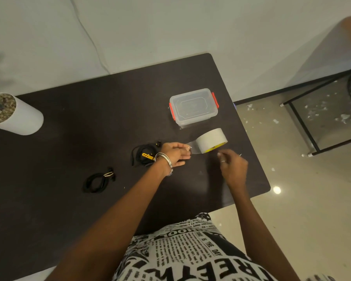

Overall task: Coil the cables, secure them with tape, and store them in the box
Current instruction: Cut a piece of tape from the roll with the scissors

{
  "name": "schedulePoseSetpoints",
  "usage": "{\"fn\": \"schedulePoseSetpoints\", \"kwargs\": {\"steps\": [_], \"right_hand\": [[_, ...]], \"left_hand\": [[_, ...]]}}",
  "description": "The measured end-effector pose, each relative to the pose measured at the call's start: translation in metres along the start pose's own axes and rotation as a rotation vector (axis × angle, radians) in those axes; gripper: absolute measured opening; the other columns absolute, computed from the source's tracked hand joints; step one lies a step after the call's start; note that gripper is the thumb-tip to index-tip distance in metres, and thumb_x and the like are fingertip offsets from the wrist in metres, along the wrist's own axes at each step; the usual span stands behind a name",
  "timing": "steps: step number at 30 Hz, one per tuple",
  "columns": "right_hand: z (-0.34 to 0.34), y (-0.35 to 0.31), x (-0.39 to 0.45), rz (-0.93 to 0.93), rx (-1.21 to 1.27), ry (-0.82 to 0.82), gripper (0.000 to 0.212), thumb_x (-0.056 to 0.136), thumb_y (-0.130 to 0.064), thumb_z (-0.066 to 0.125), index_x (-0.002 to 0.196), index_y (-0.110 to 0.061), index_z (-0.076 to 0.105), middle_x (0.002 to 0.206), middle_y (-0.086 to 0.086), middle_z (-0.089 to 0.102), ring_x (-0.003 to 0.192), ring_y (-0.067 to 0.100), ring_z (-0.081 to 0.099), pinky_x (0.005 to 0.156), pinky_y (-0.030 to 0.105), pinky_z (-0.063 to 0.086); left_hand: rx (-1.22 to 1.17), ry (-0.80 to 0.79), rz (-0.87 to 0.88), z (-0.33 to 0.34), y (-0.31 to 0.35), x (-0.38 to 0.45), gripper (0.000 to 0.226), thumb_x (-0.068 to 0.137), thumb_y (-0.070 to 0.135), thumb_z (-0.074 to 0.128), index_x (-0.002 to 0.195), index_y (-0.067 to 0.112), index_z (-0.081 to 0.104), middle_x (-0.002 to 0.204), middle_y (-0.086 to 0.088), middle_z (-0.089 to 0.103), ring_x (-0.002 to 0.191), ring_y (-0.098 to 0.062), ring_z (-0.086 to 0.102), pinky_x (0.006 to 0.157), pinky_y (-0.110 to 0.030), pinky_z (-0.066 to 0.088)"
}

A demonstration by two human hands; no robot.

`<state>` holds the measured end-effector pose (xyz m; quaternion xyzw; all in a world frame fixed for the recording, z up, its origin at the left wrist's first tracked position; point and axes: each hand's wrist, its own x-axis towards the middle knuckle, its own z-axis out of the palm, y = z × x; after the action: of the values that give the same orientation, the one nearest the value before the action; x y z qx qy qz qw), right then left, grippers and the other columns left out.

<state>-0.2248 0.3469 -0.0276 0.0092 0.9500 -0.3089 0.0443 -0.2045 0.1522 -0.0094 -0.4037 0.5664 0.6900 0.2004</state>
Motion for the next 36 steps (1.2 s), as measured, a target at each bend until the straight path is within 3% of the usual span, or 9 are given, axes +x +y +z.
{"fn": "schedulePoseSetpoints", "kwargs": {"steps": [2,5,14,18,21,24,27,30,36], "right_hand": [[0.0,0.008,-0.001,0.272,0.022,0.157,0.023,0.088,-0.021,0.066,0.104,-0.005,0.064,0.101,0.017,0.066,0.097,0.034,0.061,0.076,0.032,0.043],[0.004,0.018,0.002,0.472,-0.025,0.071,0.05,0.083,-0.03,0.07,0.12,0.0,0.053,0.121,0.025,0.049,0.114,0.042,0.045,0.089,0.043,0.041],[0.009,0.051,-0.007,-0.103,-0.128,-0.179,0.031,0.083,0.008,0.059,0.1,-0.013,0.073,0.102,0.01,0.063,0.096,0.035,0.05,0.079,0.036,0.04],[0.003,0.042,-0.009,0.03,-0.045,-0.031,0.02,0.088,-0.008,0.062,0.107,-0.01,0.068,0.107,0.014,0.064,0.1,0.035,0.05,0.084,0.033,0.036],[0.008,0.016,-0.019,0.342,-0.089,-0.004,0.062,0.082,-0.047,0.067,0.123,-0.002,0.054,0.128,0.022,0.048,0.116,0.038,0.041,0.096,0.043,0.036],[0.018,0.001,-0.038,0.304,-0.32,-0.148,0.093,0.074,-0.055,0.071,0.137,0.003,0.036,0.142,0.024,0.032,0.128,0.039,0.031,0.103,0.049,0.034],[0.021,-0.004,-0.041,0.286,-0.242,-0.139,0.066,0.079,-0.032,0.074,0.126,0.006,0.047,0.132,0.023,0.039,0.12,0.035,0.035,0.1,0.037,0.037],[0.017,-0.005,-0.037,0.345,-0.037,-0.133,0.035,0.082,-0.005,0.069,0.112,0.005,0.054,0.116,0.015,0.047,0.09,0.015,0.045,0.074,0.007,0.035],[0.018,-0.006,-0.033,0.467,0.044,-0.127,0.048,0.073,-0.013,0.08,0.114,-0.006,0.057,0.115,0.013,0.057,0.104,0.028,0.055,0.092,0.039,0.041]], "left_hand": [[-0.005,0.002,0.009,0.001,0.001,-0.001,0.01,0.086,0.006,0.062,0.085,0.014,0.067,0.079,-0.003,0.069,0.075,-0.015,0.068,0.077,-0.032,0.054],[0.0,0.005,0.023,0.002,0.001,-0.001,0.013,0.086,0.002,0.061,0.082,0.013,0.066,0.078,-0.005,0.068,0.071,-0.015,0.066,0.072,-0.028,0.055],[0.017,0.03,0.036,-0.001,-0.002,0.0,0.01,0.088,0.002,0.059,0.091,0.009,0.066,0.076,-0.004,0.066,0.067,-0.012,0.064,0.062,-0.022,0.055],[0.023,0.043,0.023,0.001,-0.005,0.001,0.011,0.088,0.003,0.059,0.097,0.006,0.066,0.075,-0.005,0.066,0.066,-0.013,0.063,0.062,-0.023,0.055],[0.019,0.036,0.023,0.003,-0.004,-0.001,0.012,0.088,0.003,0.059,0.083,0.013,0.064,0.074,-0.005,0.064,0.064,-0.012,0.061,0.063,-0.024,0.053],[0.019,0.037,0.025,0.003,-0.005,-0.001,0.014,0.088,0.002,0.059,0.081,0.014,0.064,0.073,-0.004,0.064,0.064,-0.012,0.061,0.066,-0.025,0.053],[0.023,0.036,0.025,0.003,-0.005,0.0,0.009,0.088,0.003,0.059,0.088,0.01,0.066,0.074,-0.004,0.064,0.064,-0.012,0.061,0.065,-0.024,0.053],[0.03,0.03,0.021,0.006,-0.006,-0.001,0.013,0.088,0.004,0.06,0.1,0.007,0.065,0.075,-0.004,0.065,0.064,-0.012,0.062,0.062,-0.023,0.054],[0.03,0.026,0.015,0.006,-0.01,-0.005,0.015,0.087,0.002,0.06,0.101,0.006,0.066,0.077,-0.004,0.066,0.067,-0.013,0.063,0.066,-0.026,0.054]]}}
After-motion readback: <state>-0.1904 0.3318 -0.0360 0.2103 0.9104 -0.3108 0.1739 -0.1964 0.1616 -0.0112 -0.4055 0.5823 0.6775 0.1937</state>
